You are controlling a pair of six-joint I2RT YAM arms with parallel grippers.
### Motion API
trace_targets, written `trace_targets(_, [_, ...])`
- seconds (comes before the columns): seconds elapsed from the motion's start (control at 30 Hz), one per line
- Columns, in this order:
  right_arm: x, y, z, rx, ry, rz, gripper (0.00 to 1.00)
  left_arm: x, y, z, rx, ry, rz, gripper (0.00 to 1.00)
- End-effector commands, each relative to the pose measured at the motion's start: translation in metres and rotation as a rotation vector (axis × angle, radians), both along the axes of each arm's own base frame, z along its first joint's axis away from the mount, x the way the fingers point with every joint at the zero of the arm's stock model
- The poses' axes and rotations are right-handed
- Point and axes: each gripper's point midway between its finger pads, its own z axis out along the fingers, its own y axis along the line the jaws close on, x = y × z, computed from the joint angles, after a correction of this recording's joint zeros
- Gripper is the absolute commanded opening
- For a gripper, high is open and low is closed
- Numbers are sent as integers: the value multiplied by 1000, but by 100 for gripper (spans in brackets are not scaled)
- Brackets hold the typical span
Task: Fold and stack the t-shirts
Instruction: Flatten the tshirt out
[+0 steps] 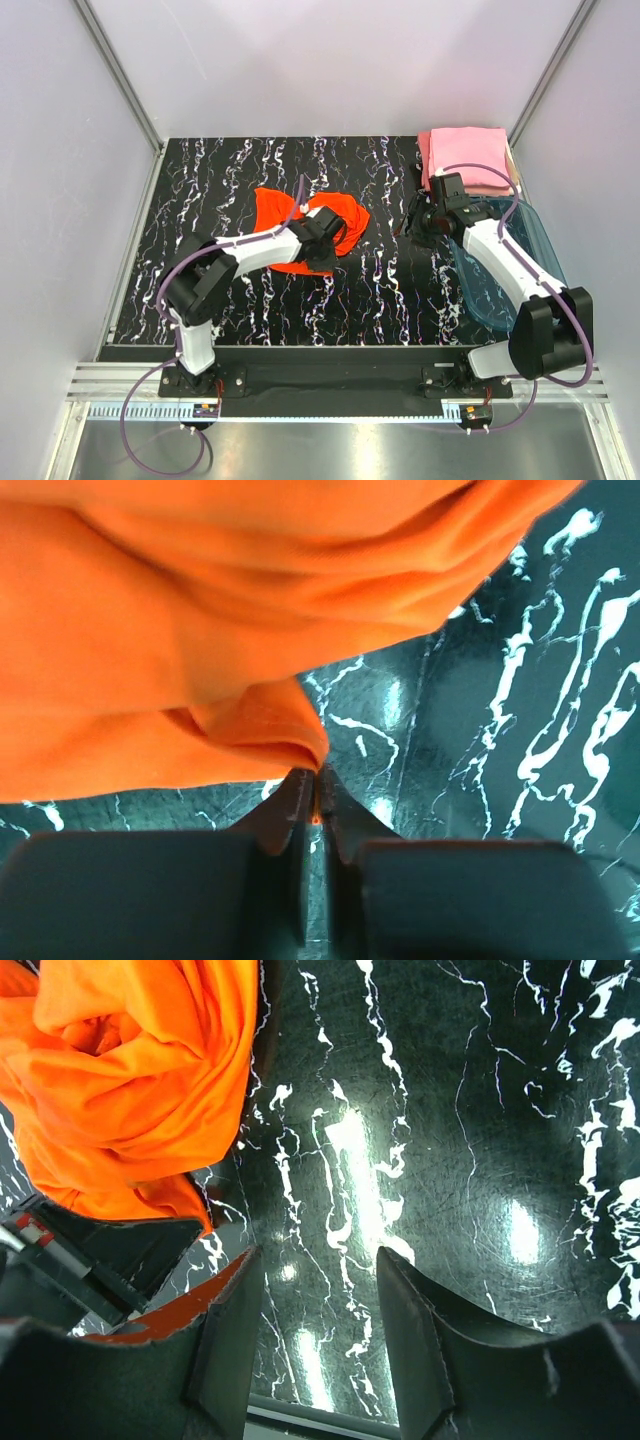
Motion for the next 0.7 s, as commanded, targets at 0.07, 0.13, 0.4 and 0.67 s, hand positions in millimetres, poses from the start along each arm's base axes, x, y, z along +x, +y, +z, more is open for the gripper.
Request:
trace_targets(0.07, [25,6,-9,20,-2,-62,54,9,-11,55,-63,-103,-122,0])
trace_targets(0.13, [40,13,-19,40,16,-71,52,0,3,70,-28,-127,-174,0])
trace_targets(0.4, [112,35,-44,104,10,-174,52,-25,82,139,145,-309,-225,0])
trace_targets(0.67, [127,71,-78,142,35,-178,52,-27,102,149,215,-378,-266,0])
